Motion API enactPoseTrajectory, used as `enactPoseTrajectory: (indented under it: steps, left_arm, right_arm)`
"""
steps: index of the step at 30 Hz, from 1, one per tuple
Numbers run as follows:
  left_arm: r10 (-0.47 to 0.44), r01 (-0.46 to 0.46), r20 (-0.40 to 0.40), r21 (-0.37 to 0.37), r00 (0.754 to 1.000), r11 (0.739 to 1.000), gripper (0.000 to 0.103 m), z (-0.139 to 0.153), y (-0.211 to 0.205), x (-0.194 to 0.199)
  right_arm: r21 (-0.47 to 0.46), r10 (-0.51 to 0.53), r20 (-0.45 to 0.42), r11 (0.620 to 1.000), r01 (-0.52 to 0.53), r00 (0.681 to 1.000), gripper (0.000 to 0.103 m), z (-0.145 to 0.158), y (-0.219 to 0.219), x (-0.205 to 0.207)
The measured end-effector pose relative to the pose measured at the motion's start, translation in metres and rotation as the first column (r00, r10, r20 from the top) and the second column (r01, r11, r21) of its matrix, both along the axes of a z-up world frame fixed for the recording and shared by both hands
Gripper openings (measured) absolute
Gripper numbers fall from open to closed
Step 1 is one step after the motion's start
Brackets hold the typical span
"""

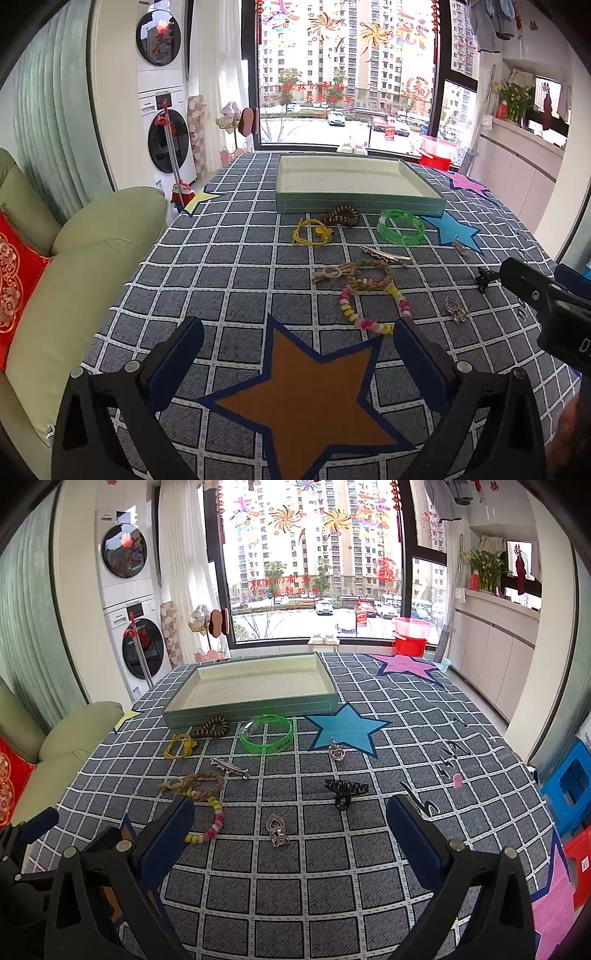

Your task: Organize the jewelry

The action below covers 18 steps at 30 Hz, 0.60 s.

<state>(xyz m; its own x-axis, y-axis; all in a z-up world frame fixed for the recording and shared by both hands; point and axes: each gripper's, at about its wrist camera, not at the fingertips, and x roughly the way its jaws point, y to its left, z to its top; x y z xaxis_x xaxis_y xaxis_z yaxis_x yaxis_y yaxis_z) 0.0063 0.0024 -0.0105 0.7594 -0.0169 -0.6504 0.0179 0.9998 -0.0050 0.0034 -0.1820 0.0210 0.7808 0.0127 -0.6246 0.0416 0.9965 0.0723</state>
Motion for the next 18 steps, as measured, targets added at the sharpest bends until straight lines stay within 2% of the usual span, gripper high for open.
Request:
enactPoseTrajectory:
  steps: [11,18]
  left_arm:
    - [-0.001,0.001,-0.006,0.000,1.000,1.000,0.103,-0.0008,-0.0019,-0.0002]
    - [-0.006,0.005,-0.037,-0.006,0.999,1.000,0.103,-0.0047,-0.0011,0.0069]
  right_arm:
    - [0.004,0.001,-0.002,1.000,-0.001,1.000,0.103,-0.0005,0.0001,0.0011]
    - [0.013,0.002,-0.021,1.000,-0.001,1.000,0.103,-0.0046,-0.0021,0.0028]
